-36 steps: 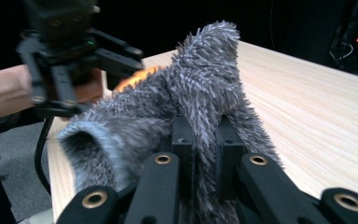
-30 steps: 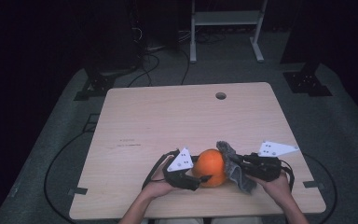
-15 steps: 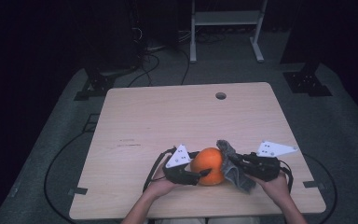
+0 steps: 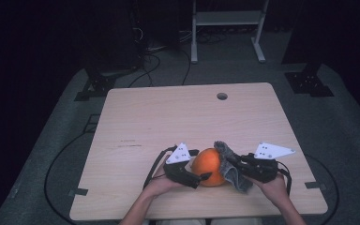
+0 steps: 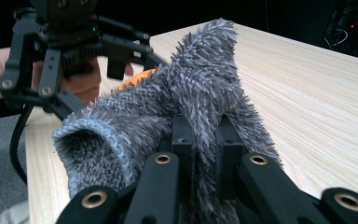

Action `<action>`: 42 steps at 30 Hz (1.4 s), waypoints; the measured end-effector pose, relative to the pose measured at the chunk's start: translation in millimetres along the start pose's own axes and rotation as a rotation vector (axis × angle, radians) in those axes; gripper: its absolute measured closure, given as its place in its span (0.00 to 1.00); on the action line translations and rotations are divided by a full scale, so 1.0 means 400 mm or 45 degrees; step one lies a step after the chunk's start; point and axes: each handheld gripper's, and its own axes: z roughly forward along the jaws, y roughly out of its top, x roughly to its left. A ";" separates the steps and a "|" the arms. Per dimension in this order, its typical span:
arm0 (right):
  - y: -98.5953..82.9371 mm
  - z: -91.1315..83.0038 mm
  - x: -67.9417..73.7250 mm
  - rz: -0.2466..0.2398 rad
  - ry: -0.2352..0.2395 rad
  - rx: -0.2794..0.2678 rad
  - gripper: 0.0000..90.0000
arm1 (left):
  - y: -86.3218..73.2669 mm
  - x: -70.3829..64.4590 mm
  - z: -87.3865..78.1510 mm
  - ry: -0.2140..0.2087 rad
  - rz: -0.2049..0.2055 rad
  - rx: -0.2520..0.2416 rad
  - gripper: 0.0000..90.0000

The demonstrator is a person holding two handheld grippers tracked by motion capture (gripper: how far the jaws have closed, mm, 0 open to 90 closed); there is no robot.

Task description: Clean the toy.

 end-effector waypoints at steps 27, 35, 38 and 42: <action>0.049 -0.018 0.070 -0.197 -0.017 -0.003 0.90 | 0.023 -0.036 0.002 0.078 0.007 -0.037 0.42; 0.019 -0.025 0.016 -0.098 -0.060 0.010 0.90 | 0.017 -0.046 0.008 0.051 0.087 -0.007 0.27; 0.012 -0.030 0.009 -0.083 -0.066 0.013 0.90 | 0.012 -0.037 0.019 0.046 0.037 0.003 0.21; 0.034 -0.018 0.048 -0.167 -0.031 0.034 0.90 | 0.003 -0.054 0.021 0.041 0.115 0.034 0.36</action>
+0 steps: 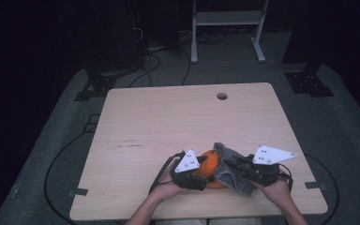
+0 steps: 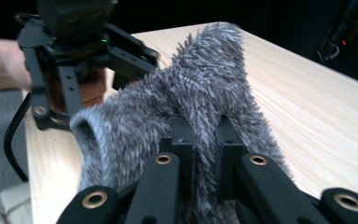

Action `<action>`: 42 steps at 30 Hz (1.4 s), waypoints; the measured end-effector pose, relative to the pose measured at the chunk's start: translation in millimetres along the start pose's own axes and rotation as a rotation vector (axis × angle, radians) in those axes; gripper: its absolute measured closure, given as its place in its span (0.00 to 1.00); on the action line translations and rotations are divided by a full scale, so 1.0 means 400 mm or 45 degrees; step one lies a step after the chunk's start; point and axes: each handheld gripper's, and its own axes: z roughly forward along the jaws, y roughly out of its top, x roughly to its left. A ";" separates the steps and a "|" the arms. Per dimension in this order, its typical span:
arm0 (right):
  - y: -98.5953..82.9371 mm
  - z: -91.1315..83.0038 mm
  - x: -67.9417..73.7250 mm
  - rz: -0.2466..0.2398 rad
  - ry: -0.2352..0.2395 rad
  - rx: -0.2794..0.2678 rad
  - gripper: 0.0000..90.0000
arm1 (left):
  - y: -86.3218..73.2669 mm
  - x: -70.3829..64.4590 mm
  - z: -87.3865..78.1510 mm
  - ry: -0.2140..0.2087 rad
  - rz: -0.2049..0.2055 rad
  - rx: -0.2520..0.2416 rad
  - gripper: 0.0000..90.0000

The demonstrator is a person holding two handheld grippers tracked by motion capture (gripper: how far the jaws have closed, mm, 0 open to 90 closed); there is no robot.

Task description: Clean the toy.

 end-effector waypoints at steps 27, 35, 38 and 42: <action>-0.060 -0.017 -0.073 0.174 0.001 0.013 0.90 | -0.013 0.008 -0.014 -0.043 0.064 0.025 0.39; -0.070 0.008 -0.077 0.186 0.042 0.007 0.90 | -0.023 0.022 -0.023 -0.061 0.046 0.026 0.38; -0.092 0.008 -0.089 0.226 0.026 0.042 0.90 | -0.028 0.023 -0.024 -0.069 0.053 0.022 0.37; -0.078 -0.007 -0.081 0.211 0.018 0.032 0.90 | -0.030 0.028 -0.026 -0.067 0.032 0.016 0.36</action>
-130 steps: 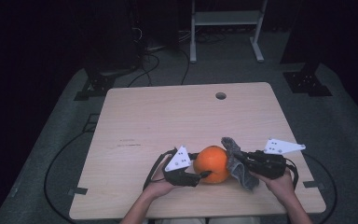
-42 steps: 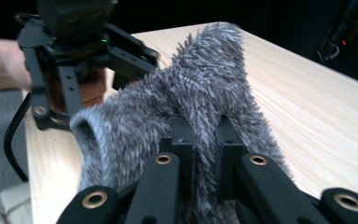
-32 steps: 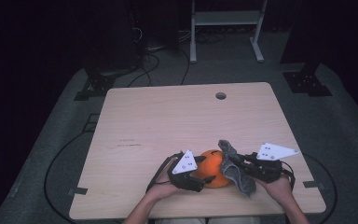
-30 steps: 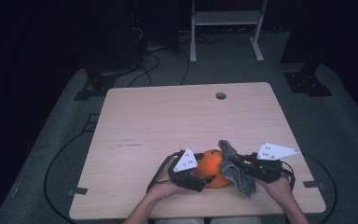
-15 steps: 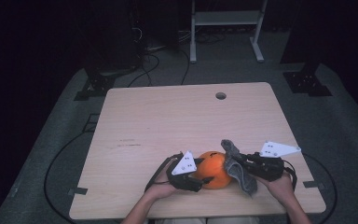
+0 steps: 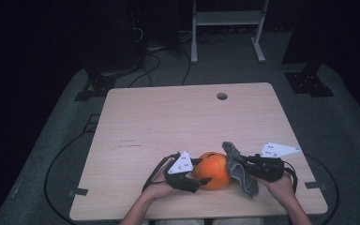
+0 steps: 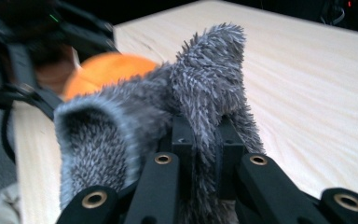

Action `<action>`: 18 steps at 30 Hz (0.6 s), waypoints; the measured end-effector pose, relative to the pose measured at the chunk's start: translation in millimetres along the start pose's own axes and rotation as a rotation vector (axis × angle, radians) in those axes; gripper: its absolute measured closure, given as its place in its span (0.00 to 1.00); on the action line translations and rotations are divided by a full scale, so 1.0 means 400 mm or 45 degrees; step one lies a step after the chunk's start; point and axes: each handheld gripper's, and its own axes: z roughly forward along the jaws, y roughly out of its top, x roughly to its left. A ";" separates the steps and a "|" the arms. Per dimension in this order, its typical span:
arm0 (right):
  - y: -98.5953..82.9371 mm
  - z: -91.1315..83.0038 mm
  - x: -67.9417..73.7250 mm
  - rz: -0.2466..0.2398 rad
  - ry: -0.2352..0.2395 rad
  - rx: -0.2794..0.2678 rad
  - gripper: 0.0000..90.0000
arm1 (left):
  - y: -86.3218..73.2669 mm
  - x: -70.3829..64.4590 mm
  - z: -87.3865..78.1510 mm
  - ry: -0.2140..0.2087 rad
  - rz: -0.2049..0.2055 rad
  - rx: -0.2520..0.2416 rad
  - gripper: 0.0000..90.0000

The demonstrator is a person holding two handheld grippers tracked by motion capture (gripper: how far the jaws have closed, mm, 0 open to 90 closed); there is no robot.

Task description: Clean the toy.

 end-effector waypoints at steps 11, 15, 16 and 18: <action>-0.007 0.010 -0.009 0.012 -0.019 0.045 0.90 | -0.006 0.015 -0.002 -0.006 -0.051 -0.026 0.34; 0.021 -0.009 0.023 -0.035 0.046 -0.054 0.90 | -0.006 0.011 0.002 -0.001 -0.050 -0.029 0.34; 0.028 -0.006 0.035 -0.063 0.058 -0.067 0.90 | -0.005 0.008 0.003 0.002 -0.039 -0.028 0.34; 0.035 0.007 0.055 -0.112 0.058 -0.047 0.90 | -0.005 0.007 0.004 0.003 -0.021 -0.020 0.34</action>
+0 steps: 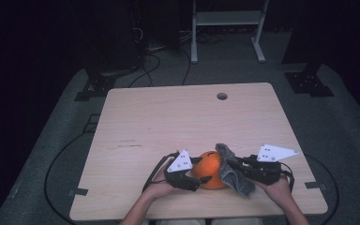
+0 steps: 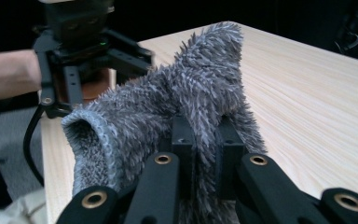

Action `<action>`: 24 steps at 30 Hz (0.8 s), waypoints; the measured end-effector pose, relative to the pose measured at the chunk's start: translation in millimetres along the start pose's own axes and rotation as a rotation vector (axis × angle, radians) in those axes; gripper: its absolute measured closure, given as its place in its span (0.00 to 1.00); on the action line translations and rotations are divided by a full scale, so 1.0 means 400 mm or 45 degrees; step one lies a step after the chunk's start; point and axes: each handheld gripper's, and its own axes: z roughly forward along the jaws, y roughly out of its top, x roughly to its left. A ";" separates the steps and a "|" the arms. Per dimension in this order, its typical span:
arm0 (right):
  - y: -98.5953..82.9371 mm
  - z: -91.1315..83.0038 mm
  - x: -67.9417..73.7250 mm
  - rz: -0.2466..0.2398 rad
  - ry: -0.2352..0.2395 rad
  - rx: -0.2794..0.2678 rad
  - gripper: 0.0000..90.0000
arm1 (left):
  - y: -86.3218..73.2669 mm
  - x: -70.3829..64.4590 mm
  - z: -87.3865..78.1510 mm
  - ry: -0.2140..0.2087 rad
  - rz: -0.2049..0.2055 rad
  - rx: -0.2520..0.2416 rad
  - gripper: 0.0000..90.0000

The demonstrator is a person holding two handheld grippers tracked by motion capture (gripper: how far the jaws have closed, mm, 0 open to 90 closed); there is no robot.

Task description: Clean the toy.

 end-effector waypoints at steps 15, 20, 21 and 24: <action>0.020 0.000 0.030 -0.073 0.004 -0.030 0.90 | 0.009 0.008 -0.009 0.007 -0.191 -0.152 0.41; 0.004 -0.021 0.005 -0.017 -0.048 -0.027 0.90 | 0.022 0.015 -0.031 -0.021 -0.243 -0.210 0.42; 0.007 -0.023 0.011 -0.023 -0.038 -0.039 0.90 | 0.022 0.014 -0.027 -0.008 -0.241 -0.202 0.42; 0.024 -0.008 0.032 -0.066 0.004 -0.035 0.90 | 0.014 0.009 -0.013 -0.008 -0.226 -0.155 0.42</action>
